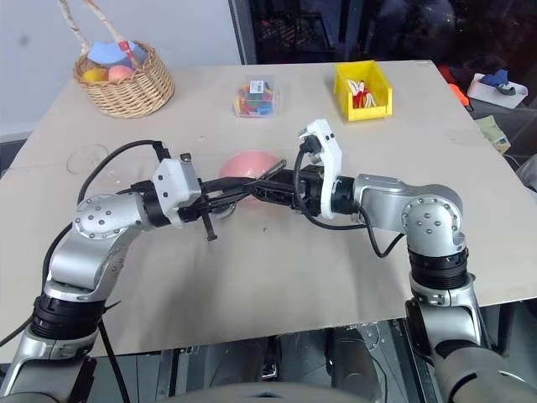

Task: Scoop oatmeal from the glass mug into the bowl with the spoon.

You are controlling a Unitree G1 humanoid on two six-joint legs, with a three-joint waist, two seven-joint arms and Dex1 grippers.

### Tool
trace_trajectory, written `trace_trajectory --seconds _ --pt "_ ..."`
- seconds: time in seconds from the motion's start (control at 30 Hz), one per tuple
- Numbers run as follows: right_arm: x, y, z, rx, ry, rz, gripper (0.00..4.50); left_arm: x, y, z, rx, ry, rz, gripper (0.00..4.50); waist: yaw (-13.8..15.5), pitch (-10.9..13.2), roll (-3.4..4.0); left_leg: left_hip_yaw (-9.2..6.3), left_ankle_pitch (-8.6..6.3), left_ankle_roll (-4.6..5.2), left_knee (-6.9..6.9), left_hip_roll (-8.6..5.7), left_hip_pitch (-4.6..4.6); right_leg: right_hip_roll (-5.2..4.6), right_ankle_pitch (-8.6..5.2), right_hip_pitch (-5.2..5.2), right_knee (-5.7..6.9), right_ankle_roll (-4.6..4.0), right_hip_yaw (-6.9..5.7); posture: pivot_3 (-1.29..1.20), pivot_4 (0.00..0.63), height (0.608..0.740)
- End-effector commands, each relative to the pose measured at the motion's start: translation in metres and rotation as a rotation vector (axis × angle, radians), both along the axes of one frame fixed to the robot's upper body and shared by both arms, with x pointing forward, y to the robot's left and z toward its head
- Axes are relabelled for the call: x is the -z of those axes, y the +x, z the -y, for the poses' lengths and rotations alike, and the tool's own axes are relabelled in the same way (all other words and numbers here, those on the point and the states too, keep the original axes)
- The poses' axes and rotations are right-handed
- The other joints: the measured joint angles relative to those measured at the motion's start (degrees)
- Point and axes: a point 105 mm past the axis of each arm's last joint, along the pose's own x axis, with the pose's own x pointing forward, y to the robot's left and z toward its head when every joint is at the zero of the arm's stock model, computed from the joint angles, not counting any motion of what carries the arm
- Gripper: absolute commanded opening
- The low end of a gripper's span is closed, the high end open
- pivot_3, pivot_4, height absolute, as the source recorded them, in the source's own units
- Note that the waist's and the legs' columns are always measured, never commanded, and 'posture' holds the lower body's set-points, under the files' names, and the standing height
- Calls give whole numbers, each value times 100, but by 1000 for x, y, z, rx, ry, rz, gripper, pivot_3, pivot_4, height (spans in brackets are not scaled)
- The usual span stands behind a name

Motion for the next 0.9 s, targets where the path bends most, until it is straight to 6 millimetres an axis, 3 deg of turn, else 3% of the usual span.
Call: trace_trajectory --seconds 0.03,0.13,0.17,0.27,0.4,0.7,0.73,0.9 --pt "-20 -2 0 4 48 71 2740 -9 -2 2 9 9 57 0 0 0 0 0 0 0 0 0 0 0 0 0 0 0 0 0 150 740" --pt "-22 0 -1 13 64 64 2740 -9 -2 4 12 12 65 0 -1 0 0 1 0 0 0 0 0 0 0 0 0 0 0 0 150 740" --pt "-22 1 -2 15 65 62 2501 -9 -2 4 11 10 67 0 0 0 0 0 0 0 0 0 0 0 0 0 0 0 0 0 150 740" --pt "-21 2 -3 20 62 53 1686 -9 -2 5 10 6 71 0 1 0 0 0 0 0 0 0 0 0 0 0 0 0 0 0 150 740" --pt "-18 3 -4 23 45 46 23 -12 -2 6 8 -2 82 0 0 0 0 1 0 0 0 0 0 0 0 0 0 0 0 0 150 740" --pt "-21 7 -1 45 61 46 23 -14 -8 -3 0 -68 -1 0 -5 0 0 0 0 0 0 1 0 0 0 -1 0 0 0 0 150 740" --pt "-21 7 0 46 65 46 0 -17 -10 -6 -12 -103 -26 798 -8 0 1 0 0 0 0 1 0 0 0 -1 0 0 0 0 150 740" --pt "-23 5 9 42 95 37 0 -37 -17 -38 -187 -321 -113 2877 -14 1 1 -3 0 0 -1 13 -1 0 0 -2 0 1 1 0 150 740"
